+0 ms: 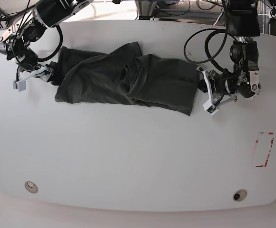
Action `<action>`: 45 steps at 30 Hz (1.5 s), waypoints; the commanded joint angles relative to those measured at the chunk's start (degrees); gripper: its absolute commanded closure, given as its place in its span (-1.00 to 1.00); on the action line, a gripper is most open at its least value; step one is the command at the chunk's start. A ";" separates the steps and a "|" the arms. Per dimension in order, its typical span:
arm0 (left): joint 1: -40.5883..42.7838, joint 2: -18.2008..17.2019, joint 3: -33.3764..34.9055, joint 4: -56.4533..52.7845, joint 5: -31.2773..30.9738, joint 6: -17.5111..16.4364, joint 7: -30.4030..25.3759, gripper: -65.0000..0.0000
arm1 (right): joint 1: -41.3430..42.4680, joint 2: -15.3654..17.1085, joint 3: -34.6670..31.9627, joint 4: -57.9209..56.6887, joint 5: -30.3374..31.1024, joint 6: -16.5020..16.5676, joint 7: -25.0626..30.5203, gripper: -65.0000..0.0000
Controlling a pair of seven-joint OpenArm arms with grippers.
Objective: Fold the T-shirt properly
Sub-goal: 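Lay the folded end down and pull the left gripper back along the shirt, then grasp both shirt ends and fold them toward each other with both grippers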
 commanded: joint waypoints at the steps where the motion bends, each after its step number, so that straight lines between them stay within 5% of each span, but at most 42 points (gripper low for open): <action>1: -0.45 -0.32 0.03 0.13 0.69 -0.06 0.74 0.87 | -0.09 0.71 -0.10 -1.64 2.92 0.10 0.82 -0.91; 19: -0.45 -0.23 0.20 0.22 0.69 -0.06 0.74 0.87 | -2.90 -3.77 -11.09 -2.34 3.00 0.10 3.23 -0.88; 23: -0.45 -0.15 0.29 0.22 0.69 -0.06 0.74 0.87 | -2.90 -3.77 -12.58 -2.34 3.00 0.10 3.32 -0.54; 29: -0.45 0.03 0.38 0.22 0.69 -0.06 0.74 0.87 | -2.90 -3.42 -15.39 -2.34 3.00 0.10 4.82 0.60; 32: -1.24 0.73 0.91 -0.04 0.69 -0.06 0.74 0.87 | -2.99 -2.02 -16.80 -2.34 2.92 0.10 5.08 0.98; 45: -6.25 7.33 12.25 -0.22 11.68 -0.06 0.74 0.87 | -5.01 6.25 -25.59 11.72 3.00 0.10 7.19 1.00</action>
